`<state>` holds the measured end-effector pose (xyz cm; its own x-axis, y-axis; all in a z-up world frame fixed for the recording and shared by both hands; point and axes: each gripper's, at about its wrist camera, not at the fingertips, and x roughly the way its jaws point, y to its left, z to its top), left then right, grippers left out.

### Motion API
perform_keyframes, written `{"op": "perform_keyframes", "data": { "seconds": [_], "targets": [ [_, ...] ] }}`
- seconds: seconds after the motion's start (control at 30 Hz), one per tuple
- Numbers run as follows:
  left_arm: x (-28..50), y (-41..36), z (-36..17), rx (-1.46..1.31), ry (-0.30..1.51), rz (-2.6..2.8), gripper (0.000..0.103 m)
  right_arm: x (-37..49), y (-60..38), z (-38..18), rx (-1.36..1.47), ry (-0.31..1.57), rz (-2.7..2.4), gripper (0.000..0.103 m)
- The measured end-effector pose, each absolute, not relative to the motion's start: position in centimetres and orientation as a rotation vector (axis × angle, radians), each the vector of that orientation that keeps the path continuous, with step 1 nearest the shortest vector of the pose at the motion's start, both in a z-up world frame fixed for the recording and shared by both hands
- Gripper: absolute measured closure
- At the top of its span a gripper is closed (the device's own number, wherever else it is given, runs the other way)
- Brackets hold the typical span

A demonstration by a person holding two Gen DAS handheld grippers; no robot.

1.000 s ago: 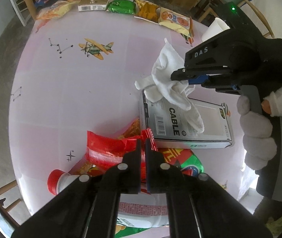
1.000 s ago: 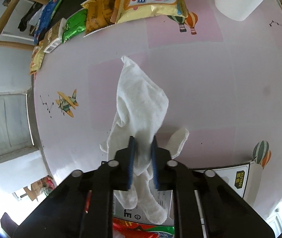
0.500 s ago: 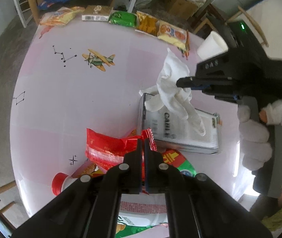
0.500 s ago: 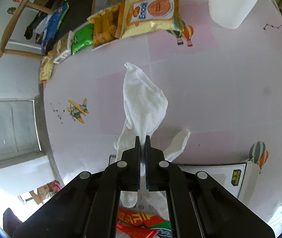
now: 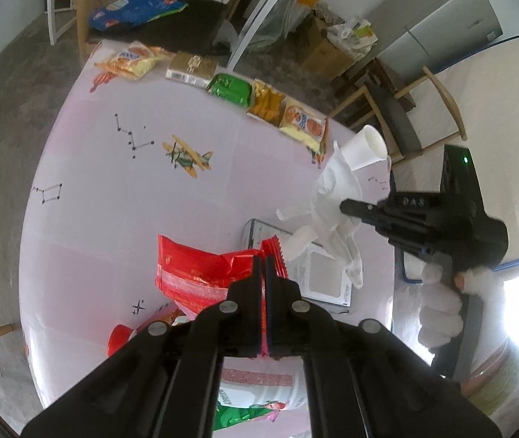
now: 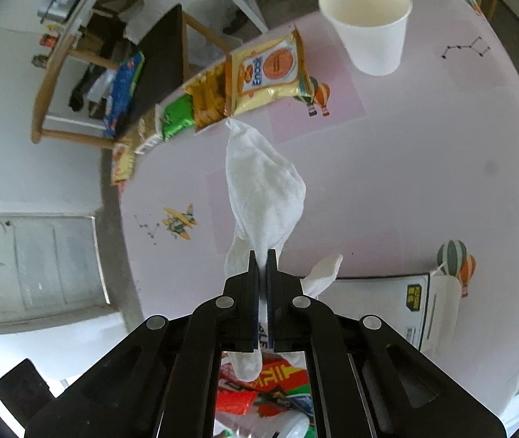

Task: Collect trash
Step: 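Carry the cloth and red bag to the wastebasket and open both grippers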

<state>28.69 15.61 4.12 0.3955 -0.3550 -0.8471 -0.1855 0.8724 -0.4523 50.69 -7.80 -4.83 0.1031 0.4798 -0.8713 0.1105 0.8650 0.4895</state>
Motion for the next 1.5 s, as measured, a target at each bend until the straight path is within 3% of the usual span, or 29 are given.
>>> {"op": "perform_keyframes", "data": {
  "seconds": [0.73,1.5],
  "targets": [
    [32.0,-0.5,7.1,-0.216,1.188,-0.253,0.103,45.0,-21.7,-1.6,0.603,1.363,0.142,0.101],
    [32.1,-26.9,4.7,0.058,1.071,-0.503,0.102,31.4,-47.7,-4.0,0.890,1.206,-0.298,0.101]
  ]
}}
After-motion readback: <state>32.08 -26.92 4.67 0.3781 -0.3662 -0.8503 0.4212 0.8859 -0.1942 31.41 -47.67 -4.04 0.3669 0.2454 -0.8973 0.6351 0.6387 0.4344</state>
